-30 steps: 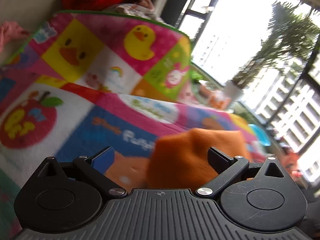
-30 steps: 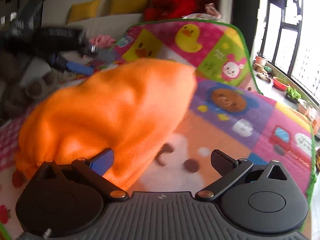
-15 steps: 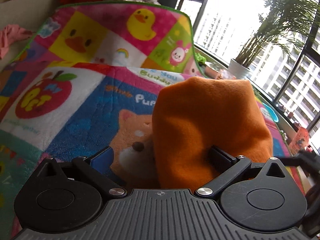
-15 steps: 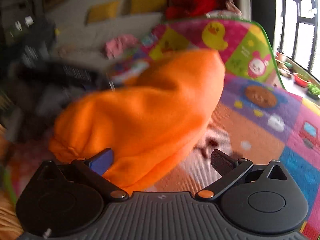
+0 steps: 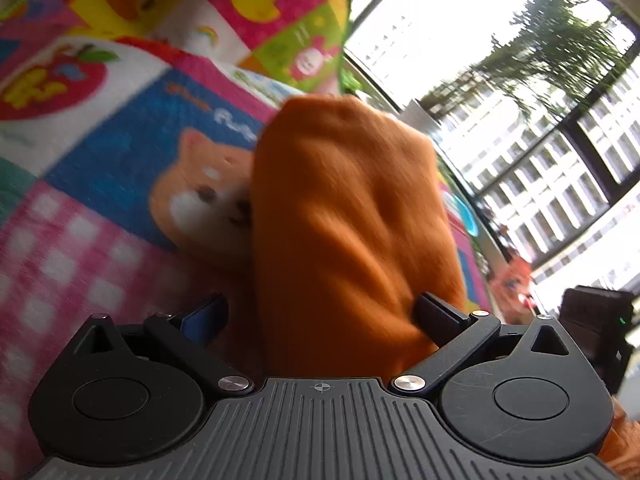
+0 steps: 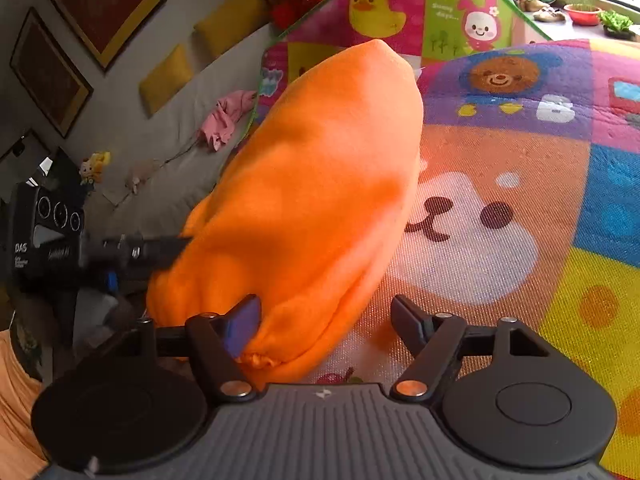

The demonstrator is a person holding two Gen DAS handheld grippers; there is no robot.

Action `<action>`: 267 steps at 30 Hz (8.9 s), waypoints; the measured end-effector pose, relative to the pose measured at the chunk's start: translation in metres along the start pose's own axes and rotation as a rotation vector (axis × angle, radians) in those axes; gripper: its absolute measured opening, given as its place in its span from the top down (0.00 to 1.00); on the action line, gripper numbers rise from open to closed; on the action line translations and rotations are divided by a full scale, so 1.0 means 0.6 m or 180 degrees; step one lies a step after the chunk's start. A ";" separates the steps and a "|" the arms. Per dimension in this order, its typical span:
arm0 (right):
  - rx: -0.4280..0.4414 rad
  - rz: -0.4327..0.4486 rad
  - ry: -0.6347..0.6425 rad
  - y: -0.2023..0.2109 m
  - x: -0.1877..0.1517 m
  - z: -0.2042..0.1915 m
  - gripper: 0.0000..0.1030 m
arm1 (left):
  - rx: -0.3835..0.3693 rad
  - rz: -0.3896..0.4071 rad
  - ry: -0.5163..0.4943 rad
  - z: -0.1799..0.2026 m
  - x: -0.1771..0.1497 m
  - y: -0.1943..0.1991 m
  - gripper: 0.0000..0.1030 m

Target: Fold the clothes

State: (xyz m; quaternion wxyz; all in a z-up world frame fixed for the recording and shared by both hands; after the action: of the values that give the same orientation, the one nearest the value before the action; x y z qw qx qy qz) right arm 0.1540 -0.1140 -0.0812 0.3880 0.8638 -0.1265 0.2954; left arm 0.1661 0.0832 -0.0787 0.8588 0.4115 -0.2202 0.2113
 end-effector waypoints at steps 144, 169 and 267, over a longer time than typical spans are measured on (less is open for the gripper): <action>-0.1309 0.0523 0.1655 -0.118 0.213 0.110 0.19 | 0.0582 0.0650 -0.0207 -0.001 0.170 -0.147 0.01; -0.1262 0.0721 0.1423 -0.036 0.166 0.090 0.06 | 0.0578 0.1139 0.0056 -0.031 0.172 -0.064 0.02; -0.1112 0.0280 0.1340 0.069 0.026 0.185 0.00 | 0.1916 0.0636 -0.0794 0.079 -0.064 -0.078 0.00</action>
State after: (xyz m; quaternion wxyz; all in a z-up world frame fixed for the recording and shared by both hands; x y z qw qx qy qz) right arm 0.1936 -0.2243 -0.1054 0.5356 0.6971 -0.1294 0.4587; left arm 0.1505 0.0117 -0.1019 0.6403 0.6456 -0.2905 0.2980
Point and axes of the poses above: each gripper's, at about its wrist camera, not at the fingertips, and y roughly against the way its jaws point, z to its right, x to its top, the point moved 8 cm from there along -y, roughly the way its jaws point
